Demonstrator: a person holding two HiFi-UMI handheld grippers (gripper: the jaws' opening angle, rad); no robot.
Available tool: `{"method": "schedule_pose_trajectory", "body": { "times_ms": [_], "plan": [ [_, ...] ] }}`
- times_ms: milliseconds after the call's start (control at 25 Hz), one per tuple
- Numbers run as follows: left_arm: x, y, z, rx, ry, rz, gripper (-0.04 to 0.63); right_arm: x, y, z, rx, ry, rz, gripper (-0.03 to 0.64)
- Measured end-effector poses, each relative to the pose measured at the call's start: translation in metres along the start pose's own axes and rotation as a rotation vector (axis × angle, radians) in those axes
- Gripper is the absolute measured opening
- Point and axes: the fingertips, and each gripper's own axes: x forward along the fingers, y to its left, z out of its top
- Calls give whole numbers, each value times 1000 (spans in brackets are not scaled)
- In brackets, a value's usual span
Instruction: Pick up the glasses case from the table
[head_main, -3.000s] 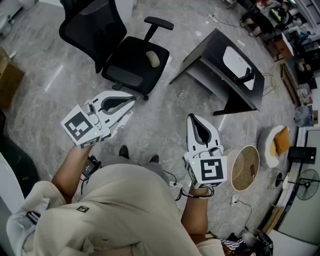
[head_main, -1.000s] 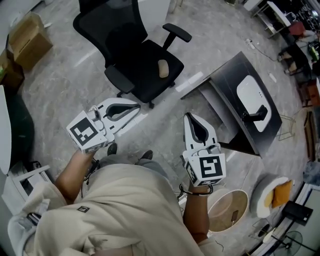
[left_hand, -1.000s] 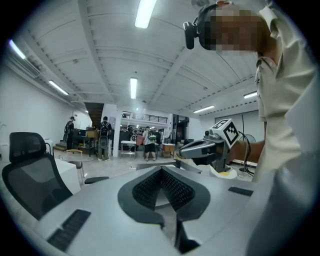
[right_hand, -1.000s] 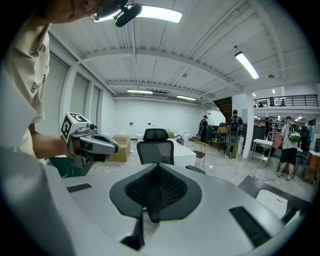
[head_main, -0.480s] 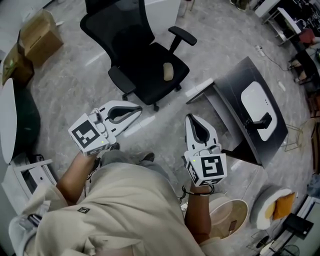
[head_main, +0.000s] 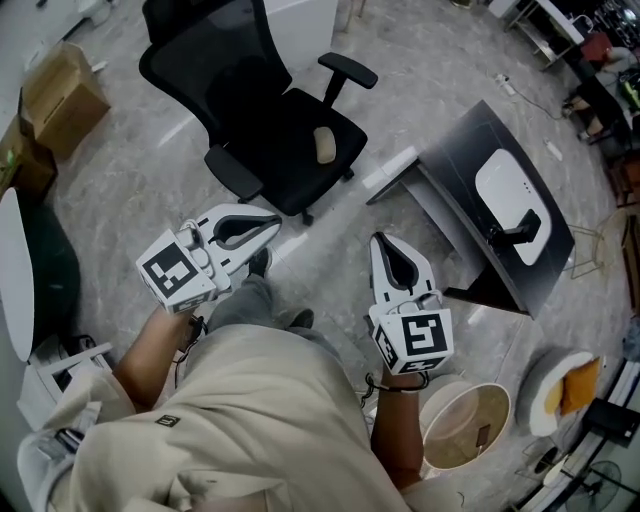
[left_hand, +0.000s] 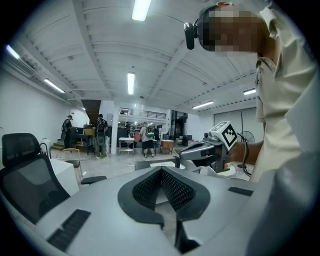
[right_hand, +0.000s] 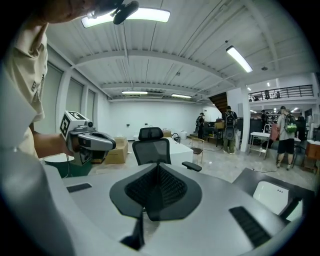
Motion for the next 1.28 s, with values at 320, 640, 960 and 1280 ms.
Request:
{"method": "schedule_pose_trajectory", "body": {
  "times_ms": [320,640,960,1280],
  "plan": [
    [32,37,24,137,-39,-232,15,5,-12,11,56,0,-218,25],
    [45,65,32,174,-45,-377,15,18,-5,16,86,-1,-353,25],
    [54,78,30,186,-46,-482,15,23,-2,15,106,8,-457,25],
    [54,99,31,177,-60,-522,15,40,1,24,101,28,-495,25]
  ]
}}
